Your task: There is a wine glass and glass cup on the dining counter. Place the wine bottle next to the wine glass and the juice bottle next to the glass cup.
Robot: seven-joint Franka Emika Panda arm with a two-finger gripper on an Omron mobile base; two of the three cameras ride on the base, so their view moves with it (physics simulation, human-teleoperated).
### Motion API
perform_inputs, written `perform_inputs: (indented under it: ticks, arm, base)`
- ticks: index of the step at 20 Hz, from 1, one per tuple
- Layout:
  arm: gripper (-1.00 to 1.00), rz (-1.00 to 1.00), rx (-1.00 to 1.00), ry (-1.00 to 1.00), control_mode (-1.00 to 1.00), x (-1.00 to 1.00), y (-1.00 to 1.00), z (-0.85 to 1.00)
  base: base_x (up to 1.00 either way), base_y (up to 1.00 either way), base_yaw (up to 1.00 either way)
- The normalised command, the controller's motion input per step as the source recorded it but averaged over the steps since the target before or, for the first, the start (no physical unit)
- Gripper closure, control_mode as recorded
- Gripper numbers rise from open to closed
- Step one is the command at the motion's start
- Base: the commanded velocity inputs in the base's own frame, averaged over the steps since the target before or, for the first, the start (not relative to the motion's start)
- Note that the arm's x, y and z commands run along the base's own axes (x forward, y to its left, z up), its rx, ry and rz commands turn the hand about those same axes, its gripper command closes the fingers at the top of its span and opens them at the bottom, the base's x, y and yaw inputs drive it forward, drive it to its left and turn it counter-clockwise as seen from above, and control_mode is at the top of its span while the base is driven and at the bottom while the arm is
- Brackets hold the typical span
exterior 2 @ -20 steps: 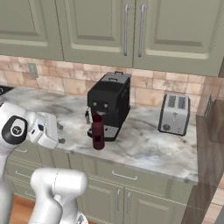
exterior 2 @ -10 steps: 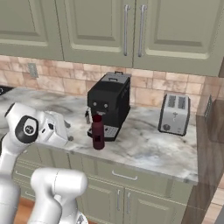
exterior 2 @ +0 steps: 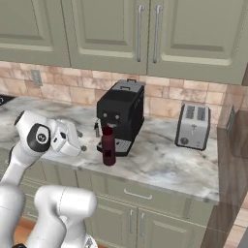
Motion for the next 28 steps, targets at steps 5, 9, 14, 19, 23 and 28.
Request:
perform_inputs:
  ticks: [5, 9, 14, 19, 23, 28]
  arm:
    - [-1.00, 0.00, -0.04, 0.00, -1.00, 0.20, 0.00, 0.00]
    - [-1.00, 0.00, -0.09, 0.00, -1.00, 0.19, 0.00, -0.03]
    - [-1.00, 0.00, -0.11, 0.00, -1.00, 0.16, -0.05, -0.04]
    - [-1.00, 0.00, -0.04, 0.00, -1.00, 0.18, -0.11, 0.00]
    - [-1.00, 0.00, 0.00, 0.00, -1.00, 0.04, -0.11, 0.00]
    - [-1.00, 0.00, 0.00, 0.00, -1.00, 0.00, -0.11, 0.01]
  base:
    - [0.00, 0.00, 0.00]
    - [0.00, 0.00, 0.00]
    - [0.00, 0.00, 0.00]
    - [0.00, 0.00, 0.00]
    - [0.00, 0.00, 0.00]
    - [0.00, 0.00, 0.00]
